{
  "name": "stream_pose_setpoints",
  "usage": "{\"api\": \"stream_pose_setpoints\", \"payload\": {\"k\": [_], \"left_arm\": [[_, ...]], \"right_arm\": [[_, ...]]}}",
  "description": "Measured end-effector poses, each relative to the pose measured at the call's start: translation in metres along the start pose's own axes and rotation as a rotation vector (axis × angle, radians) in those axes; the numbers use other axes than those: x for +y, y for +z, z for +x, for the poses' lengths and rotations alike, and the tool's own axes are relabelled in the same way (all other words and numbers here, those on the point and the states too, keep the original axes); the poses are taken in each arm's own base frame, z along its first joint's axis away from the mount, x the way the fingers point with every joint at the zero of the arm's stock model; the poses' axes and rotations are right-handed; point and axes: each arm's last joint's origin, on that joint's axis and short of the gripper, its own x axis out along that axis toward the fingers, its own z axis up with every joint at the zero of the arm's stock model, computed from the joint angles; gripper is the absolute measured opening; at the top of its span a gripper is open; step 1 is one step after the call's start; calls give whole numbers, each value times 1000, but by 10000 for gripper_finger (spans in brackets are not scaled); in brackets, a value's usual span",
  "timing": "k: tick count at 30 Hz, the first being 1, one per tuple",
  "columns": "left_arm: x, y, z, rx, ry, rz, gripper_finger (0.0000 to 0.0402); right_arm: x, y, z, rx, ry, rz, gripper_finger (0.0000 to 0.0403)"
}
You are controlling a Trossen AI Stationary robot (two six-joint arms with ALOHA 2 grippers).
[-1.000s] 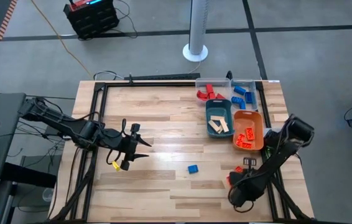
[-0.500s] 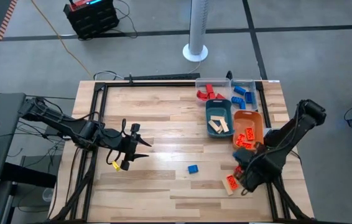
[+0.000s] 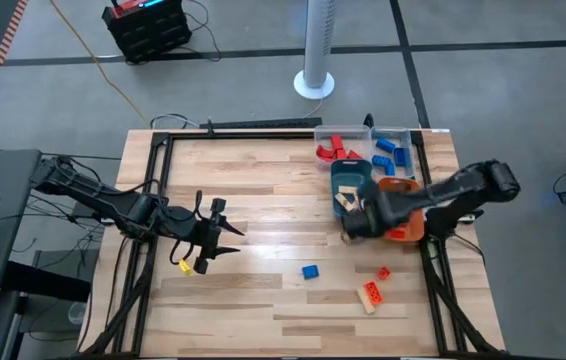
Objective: Sort blocks
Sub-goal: Put the 8 stud blue game piece into the right transparent bin, then put the 4 stud blue game piece into the right transparent bin
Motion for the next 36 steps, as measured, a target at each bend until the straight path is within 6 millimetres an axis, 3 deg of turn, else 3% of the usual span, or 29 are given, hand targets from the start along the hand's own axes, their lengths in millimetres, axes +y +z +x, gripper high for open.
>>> {"api": "stream_pose_setpoints", "payload": {"k": [10, 19, 27, 36], "left_arm": [[0, -2, 0, 17, -3, 8, 179], [-1, -6, 0, 62, -10, -37, 179], [-1, -8, 0, 83, -13, -35, 179], [-1, -8, 0, 84, -13, -35, 179]], "right_arm": [[-50, 63, 66, 234, -172, 29, 80], [-82, 92, 107, 306, -123, 56, 100], [-78, 92, 105, 307, -80, 12, 180], [-20, 71, 61, 124, 94, -208, 207]]}}
